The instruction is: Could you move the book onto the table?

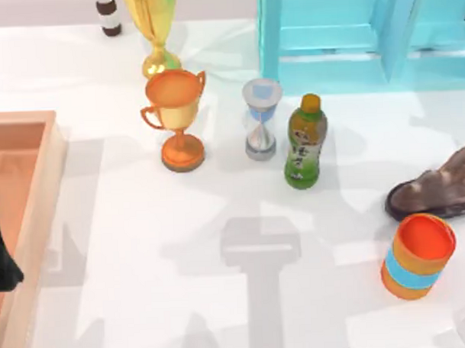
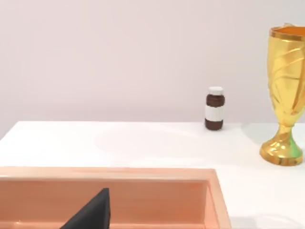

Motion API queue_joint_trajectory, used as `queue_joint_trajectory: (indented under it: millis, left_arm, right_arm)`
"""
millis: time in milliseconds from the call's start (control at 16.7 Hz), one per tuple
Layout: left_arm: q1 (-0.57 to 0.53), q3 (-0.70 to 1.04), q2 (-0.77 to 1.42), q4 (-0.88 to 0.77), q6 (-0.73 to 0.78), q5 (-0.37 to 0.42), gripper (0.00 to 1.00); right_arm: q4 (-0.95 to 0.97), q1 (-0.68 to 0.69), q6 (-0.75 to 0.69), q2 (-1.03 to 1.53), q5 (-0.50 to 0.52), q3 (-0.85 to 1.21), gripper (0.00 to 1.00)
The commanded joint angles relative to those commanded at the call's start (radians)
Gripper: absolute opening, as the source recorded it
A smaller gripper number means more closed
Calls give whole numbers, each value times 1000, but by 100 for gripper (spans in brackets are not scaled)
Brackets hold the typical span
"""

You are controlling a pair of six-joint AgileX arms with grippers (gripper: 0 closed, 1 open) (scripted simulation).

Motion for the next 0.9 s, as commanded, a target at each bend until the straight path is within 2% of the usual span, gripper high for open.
queue_joint_trajectory:
  millis: [540,720,900]
  left_arm:
    - [0,0,0,0,0,0,100]
    - [0,0,0,0,0,0,100]
    - [0,0,0,0,0,0,100]
  right_arm:
    - [-4,34,-22,-3,22,3,0]
    - [-2,156,-113,23,106,33,0]
    - [5,346,-259,65,241,72,0]
